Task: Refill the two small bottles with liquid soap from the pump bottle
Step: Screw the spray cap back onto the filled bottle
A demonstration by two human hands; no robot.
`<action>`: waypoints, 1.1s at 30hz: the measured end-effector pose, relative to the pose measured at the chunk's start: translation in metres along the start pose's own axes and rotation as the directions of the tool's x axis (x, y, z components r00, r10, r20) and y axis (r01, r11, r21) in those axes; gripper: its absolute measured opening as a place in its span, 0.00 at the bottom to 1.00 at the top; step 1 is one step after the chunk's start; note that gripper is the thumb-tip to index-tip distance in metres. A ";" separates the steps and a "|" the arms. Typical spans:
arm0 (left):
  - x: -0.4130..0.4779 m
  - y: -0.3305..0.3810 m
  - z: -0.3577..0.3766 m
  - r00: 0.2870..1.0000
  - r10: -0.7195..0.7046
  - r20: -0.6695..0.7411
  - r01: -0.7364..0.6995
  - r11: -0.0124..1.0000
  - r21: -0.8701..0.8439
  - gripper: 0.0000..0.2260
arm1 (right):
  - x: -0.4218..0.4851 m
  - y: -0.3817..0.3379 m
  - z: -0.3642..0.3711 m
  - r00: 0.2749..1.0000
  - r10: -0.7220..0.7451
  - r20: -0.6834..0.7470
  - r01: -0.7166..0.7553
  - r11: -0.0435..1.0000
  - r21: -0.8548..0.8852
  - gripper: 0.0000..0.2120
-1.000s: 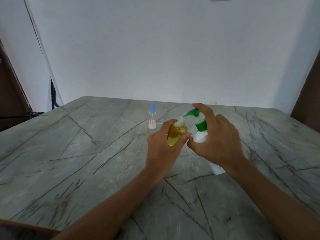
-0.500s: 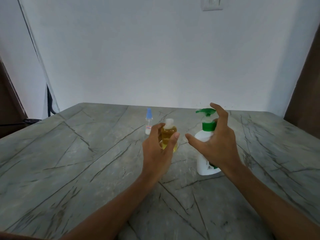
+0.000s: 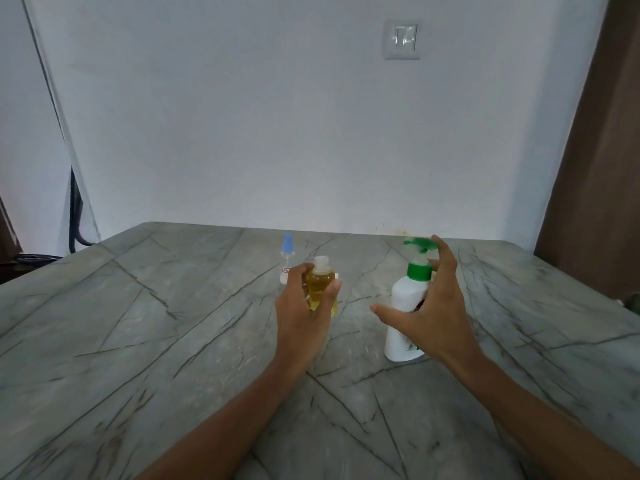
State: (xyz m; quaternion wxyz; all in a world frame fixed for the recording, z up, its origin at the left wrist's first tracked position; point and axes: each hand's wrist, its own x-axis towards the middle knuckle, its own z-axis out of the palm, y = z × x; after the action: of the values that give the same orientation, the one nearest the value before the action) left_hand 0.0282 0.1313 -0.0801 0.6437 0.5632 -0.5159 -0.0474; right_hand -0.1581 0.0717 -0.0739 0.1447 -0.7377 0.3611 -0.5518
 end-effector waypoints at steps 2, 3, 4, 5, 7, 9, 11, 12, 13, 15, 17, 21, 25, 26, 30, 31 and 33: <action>0.000 0.000 -0.001 1.000 -0.009 -0.003 0.009 1.000 -0.012 0.16 | -0.007 0.004 -0.001 0.999 0.044 -0.003 -0.044 0.999 0.001 0.58; 0.000 -0.001 -0.001 1.000 -0.011 -0.004 0.011 1.000 -0.021 0.16 | -0.008 0.005 -0.001 0.997 0.071 -0.009 -0.071 0.997 0.015 0.57; 0.000 -0.001 -0.001 1.000 -0.014 -0.003 0.014 0.999 -0.028 0.16 | -0.008 0.007 -0.002 0.996 0.091 -0.017 -0.091 0.996 0.027 0.55; 0.000 -0.002 -0.001 1.000 -0.018 -0.001 0.018 0.999 -0.032 0.16 | -0.005 0.009 -0.003 0.994 0.105 -0.028 -0.104 0.994 0.036 0.54; -0.001 -0.003 -0.001 1.000 -0.024 0.004 0.024 0.999 -0.025 0.16 | 0.006 0.014 -0.003 0.990 0.130 -0.057 -0.128 0.991 0.042 0.53; -0.001 -0.004 -0.001 1.000 -0.028 0.010 0.029 0.999 -0.021 0.16 | 0.021 0.020 -0.001 0.984 0.153 -0.089 -0.151 0.988 0.038 0.52; -0.002 -0.006 -0.001 0.999 -0.031 0.016 0.031 0.999 -0.029 0.16 | 0.038 0.029 0.004 0.977 0.177 -0.118 -0.175 0.984 0.022 0.52; -0.002 -0.007 0.000 0.999 -0.032 0.018 0.032 0.999 -0.036 0.17 | 0.046 0.035 0.007 0.975 0.181 -0.132 -0.182 0.983 0.008 0.52; -0.001 -0.008 0.000 0.999 -0.034 0.019 0.035 0.998 -0.042 0.17 | 0.053 0.042 0.010 0.972 0.183 -0.145 -0.186 0.983 -0.009 0.53; 0.000 -0.010 0.001 0.999 -0.039 0.019 0.040 0.998 -0.048 0.18 | 0.065 0.054 0.015 0.968 0.187 -0.169 -0.199 0.978 -0.057 0.53; 0.001 -0.011 0.001 0.999 -0.043 0.021 0.044 0.998 -0.053 0.18 | 0.074 0.062 0.019 0.963 0.191 -0.189 -0.212 0.973 -0.096 0.53; 0.003 -0.014 0.002 0.998 -0.062 0.022 0.064 0.993 -0.095 0.19 | 0.084 0.068 0.025 0.962 0.187 -0.197 -0.215 0.968 -0.132 0.53; 0.005 -0.016 0.002 0.997 -0.075 0.011 0.076 0.990 -0.122 0.21 | 0.080 0.070 0.031 0.944 0.224 -0.240 -0.265 0.952 -0.154 0.54; 0.005 -0.016 0.002 0.997 -0.076 0.008 0.077 0.989 -0.126 0.21 | 0.079 0.070 0.031 0.941 0.221 -0.256 -0.265 0.952 -0.155 0.54; 0.005 -0.015 0.000 0.997 -0.080 0.008 0.080 0.990 -0.118 0.22 | 0.074 0.069 0.028 0.946 0.215 -0.243 -0.254 0.957 -0.142 0.57; 0.005 -0.015 -0.001 0.997 -0.076 0.007 0.077 0.990 -0.118 0.23 | 0.072 0.068 0.027 0.947 0.223 -0.229 -0.258 0.956 -0.136 0.58; 0.004 -0.013 -0.003 0.997 -0.075 0.002 0.075 0.991 -0.114 0.23 | 0.068 0.065 0.024 0.940 0.233 -0.248 -0.279 0.945 -0.169 0.59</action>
State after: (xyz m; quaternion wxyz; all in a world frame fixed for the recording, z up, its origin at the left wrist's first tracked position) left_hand 0.0385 0.1258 -0.0872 0.6733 0.5445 -0.4900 -0.1003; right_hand -0.1514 -0.0254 -0.0741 0.0984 -0.6280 0.5224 -0.5684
